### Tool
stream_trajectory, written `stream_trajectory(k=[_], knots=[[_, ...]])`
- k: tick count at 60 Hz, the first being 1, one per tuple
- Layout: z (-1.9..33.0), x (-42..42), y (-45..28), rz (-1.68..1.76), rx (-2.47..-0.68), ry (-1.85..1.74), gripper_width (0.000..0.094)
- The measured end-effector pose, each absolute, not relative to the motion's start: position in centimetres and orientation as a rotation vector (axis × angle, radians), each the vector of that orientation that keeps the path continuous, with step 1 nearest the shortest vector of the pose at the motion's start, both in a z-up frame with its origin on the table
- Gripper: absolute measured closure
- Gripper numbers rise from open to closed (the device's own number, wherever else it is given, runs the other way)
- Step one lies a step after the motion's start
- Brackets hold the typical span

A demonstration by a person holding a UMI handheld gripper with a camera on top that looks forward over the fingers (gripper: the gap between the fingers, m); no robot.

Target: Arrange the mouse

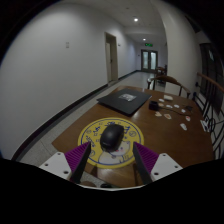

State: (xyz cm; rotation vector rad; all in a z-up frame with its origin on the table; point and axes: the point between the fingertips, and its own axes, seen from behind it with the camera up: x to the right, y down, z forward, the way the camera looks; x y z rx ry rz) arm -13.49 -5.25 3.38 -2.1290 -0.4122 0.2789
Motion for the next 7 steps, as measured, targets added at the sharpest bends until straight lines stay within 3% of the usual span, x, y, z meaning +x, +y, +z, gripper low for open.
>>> stream_trajectory(k=[7], knots=[[3.8, -9.2, -7.6, 0.289, -2.115, -0.376, 0.0085]])
